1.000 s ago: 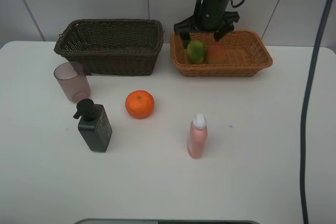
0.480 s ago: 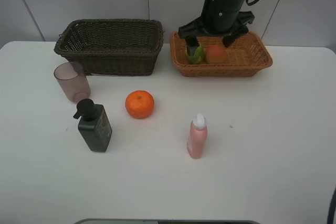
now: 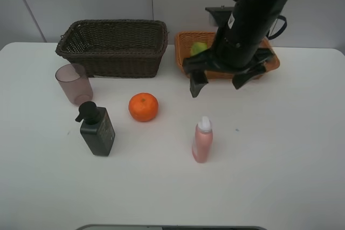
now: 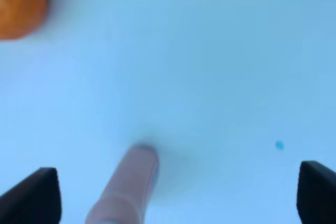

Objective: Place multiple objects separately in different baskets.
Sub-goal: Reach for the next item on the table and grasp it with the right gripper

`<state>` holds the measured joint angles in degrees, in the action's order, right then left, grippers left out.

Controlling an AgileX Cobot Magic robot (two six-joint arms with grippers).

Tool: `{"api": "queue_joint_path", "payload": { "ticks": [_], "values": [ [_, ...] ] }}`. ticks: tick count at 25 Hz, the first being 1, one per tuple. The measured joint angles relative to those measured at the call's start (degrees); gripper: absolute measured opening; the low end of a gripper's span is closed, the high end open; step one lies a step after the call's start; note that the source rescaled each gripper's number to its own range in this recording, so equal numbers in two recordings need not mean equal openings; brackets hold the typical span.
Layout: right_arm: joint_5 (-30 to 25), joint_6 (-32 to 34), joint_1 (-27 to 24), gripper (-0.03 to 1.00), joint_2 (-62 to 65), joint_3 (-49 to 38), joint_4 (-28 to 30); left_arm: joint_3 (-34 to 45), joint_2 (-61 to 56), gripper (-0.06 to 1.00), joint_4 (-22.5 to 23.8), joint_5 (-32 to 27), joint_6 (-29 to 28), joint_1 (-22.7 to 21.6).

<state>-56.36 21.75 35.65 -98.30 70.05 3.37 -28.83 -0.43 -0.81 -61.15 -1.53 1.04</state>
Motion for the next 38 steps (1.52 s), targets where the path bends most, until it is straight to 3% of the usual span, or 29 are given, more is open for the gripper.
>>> {"api": "queue_joint_path", "payload": {
  "ticks": [11,17,26,38],
  "values": [
    [0.06,5.46,7.32,0.90,0.43,-3.05,0.23,0.00,0.00,1.00,0.00,0.00,0.00,0.00],
    [2.46,5.99,7.77,0.90,0.43,-7.81,0.49,0.00,0.00,1.00,0.00,0.00,0.00,0.00],
    [10.49,9.20,7.77,0.90,0.43,-11.43,0.87,0.00,0.00,1.00,0.00,0.00,0.00,0.00],
    [11.34,12.27,7.77,0.90,-3.18,-11.60,2.90,0.00,0.00,1.00,0.00,0.00,0.06,0.00]
  ]
}}
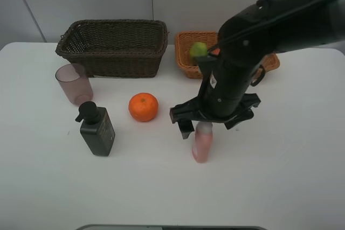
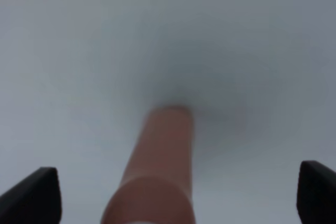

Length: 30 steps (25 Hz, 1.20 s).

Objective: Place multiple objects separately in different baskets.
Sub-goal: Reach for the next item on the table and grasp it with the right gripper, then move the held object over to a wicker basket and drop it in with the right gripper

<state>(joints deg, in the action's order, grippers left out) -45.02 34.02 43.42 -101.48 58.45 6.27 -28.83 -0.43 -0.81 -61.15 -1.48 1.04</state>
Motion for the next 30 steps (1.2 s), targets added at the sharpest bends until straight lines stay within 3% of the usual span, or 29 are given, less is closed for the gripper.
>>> {"api": "queue_joint_path", "payload": {
  "ticks": [6,9,12,13,16,17,30],
  "values": [
    [0.70,0.05,0.00,0.90,-2.72,-0.19,-0.07,0.00,0.00,1.00,0.00,0.00,0.00,0.00],
    [1.08,0.05,0.00,0.82,-3.13,-0.19,-0.07,0.00,0.00,1.00,0.00,0.00,0.00,0.00],
    [1.08,0.05,0.00,0.59,-3.13,-0.19,-0.07,0.00,0.00,1.00,0.00,0.00,0.00,0.00],
    [1.08,0.05,0.00,0.48,-3.13,-0.19,-0.07,0.00,0.00,1.00,0.00,0.00,0.00,0.00],
    [1.08,0.05,0.00,0.05,-3.13,-0.19,-0.61,0.00,0.00,1.00,0.00,0.00,0.00,0.00],
    [1.03,0.05,0.00,0.01,-3.13,-0.19,-0.59,0.00,0.00,1.00,0.00,0.00,0.00,0.00],
    [1.03,0.05,0.00,0.00,-3.13,-0.19,-0.59,0.00,0.00,1.00,0.00,0.00,0.00,0.00]
  ]
}}
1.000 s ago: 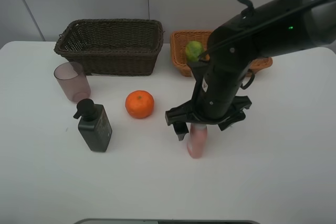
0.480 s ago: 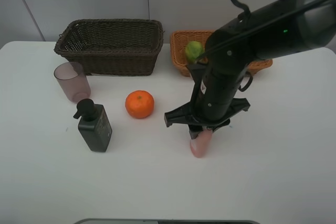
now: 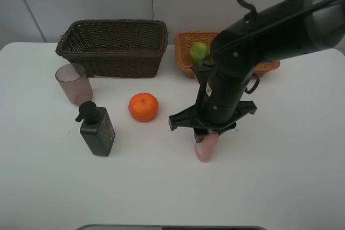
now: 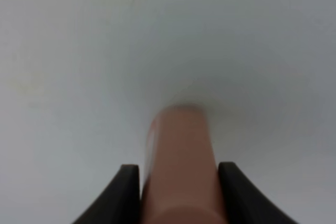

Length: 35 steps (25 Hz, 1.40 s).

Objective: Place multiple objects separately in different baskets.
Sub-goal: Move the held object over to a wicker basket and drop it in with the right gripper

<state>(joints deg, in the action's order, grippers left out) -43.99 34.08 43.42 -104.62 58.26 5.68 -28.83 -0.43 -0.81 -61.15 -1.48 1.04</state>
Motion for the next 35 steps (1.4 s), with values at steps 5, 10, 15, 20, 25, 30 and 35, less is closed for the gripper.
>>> {"api": "queue_joint_path", "payload": {
  "ticks": [5,10,15,20,25,30,35],
  "values": [
    [0.00,0.00,0.00,0.00,0.00,0.00,0.00,0.00,0.00,1.00,0.00,0.00,0.00,0.00],
    [0.00,0.00,0.00,0.00,0.00,0.00,0.00,0.00,0.00,1.00,0.00,0.00,0.00,0.00],
    [-0.78,-0.05,0.00,0.00,0.07,0.12,0.06,0.00,0.00,1.00,0.00,0.00,0.00,0.00],
    [-5.92,-0.64,0.00,0.00,2.94,4.37,2.71,0.00,0.00,1.00,0.00,0.00,0.00,0.00],
    [-12.94,-7.25,-1.02,0.00,2.88,14.75,3.25,0.00,0.00,1.00,0.00,0.00,0.00,0.00],
    [-19.51,-14.00,-1.74,0.00,-2.15,29.89,3.30,0.00,0.00,1.00,0.00,0.00,0.00,0.00],
    [-23.16,-18.75,-3.17,0.00,-10.40,47.62,3.13,0.00,0.00,1.00,0.00,0.00,0.05,0.00]
  ]
}}
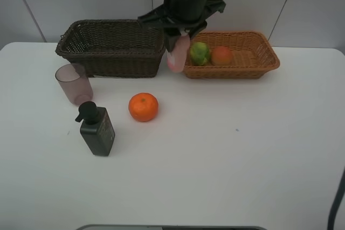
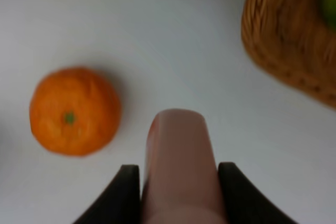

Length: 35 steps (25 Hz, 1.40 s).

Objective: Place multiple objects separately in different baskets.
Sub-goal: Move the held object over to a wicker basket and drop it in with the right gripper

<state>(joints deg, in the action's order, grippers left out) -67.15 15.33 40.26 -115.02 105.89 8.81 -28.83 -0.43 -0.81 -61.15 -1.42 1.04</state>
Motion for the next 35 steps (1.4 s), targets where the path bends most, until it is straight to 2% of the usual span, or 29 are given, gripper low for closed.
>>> {"api": "queue_joint_path", "payload": {
  "ticks": [4,9,24,35],
  "values": [
    [-0.24,-2.49,-0.66,0.00,-6.05,12.72,-0.52,0.00,0.00,1.00,0.00,0.00,0.00,0.00],
    [1.72,-4.17,-1.21,0.00,-11.62,20.37,-0.52,0.00,0.00,1.00,0.00,0.00,0.00,0.00],
    [21.92,-4.24,-2.69,0.00,-18.49,20.58,-0.51,0.00,0.00,1.00,0.00,0.00,0.06,0.00],
    [28.00,-4.24,-4.08,0.00,-24.18,20.69,-0.54,0.00,0.00,1.00,0.00,0.00,0.06,0.00]
  ]
}}
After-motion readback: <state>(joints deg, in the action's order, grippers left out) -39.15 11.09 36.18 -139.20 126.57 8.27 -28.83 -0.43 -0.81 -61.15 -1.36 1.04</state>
